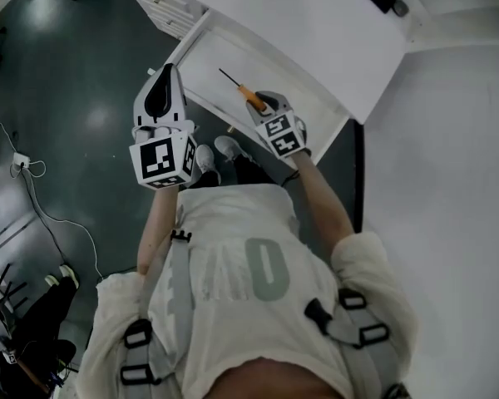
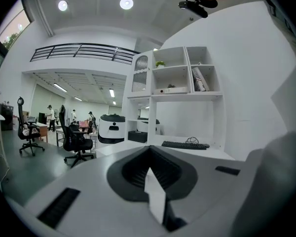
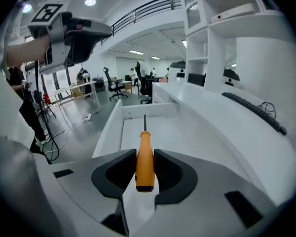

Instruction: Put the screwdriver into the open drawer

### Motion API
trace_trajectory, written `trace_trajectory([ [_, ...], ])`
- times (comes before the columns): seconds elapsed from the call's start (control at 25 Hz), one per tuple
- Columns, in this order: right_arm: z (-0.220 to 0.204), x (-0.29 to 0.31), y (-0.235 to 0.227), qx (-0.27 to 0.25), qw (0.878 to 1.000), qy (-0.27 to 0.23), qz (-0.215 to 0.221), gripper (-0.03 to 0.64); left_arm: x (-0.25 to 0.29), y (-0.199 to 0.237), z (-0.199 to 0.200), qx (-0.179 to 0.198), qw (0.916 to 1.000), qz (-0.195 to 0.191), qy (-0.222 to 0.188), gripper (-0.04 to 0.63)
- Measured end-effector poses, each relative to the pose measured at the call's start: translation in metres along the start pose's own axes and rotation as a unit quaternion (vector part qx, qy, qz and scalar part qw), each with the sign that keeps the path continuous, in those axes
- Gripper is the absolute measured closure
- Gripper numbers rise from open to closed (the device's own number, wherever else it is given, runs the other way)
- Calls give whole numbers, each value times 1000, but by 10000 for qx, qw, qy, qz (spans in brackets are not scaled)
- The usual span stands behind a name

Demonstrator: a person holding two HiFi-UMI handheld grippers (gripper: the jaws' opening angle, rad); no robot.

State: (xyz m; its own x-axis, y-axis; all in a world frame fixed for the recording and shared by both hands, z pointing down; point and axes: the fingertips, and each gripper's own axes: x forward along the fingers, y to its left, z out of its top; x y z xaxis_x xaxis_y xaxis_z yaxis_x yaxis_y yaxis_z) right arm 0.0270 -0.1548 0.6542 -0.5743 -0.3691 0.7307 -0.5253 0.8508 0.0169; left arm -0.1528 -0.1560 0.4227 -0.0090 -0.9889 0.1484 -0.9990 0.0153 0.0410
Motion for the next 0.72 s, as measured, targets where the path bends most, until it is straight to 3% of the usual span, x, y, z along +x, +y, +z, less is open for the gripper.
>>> trace_trajectory([
  [0.12, -30, 14, 5, -103, 9987, 486, 130, 509, -4, 7, -5, 13, 9999, 82, 61, 591],
  [0.32, -57, 25, 7, -108, 9959, 872, 215, 509, -7, 18, -8, 75, 9996, 246, 138, 591],
  [0.72, -74, 28, 4, -37, 9924, 1152, 435, 509, -14, 8, -23, 62, 9988, 297, 397, 591],
])
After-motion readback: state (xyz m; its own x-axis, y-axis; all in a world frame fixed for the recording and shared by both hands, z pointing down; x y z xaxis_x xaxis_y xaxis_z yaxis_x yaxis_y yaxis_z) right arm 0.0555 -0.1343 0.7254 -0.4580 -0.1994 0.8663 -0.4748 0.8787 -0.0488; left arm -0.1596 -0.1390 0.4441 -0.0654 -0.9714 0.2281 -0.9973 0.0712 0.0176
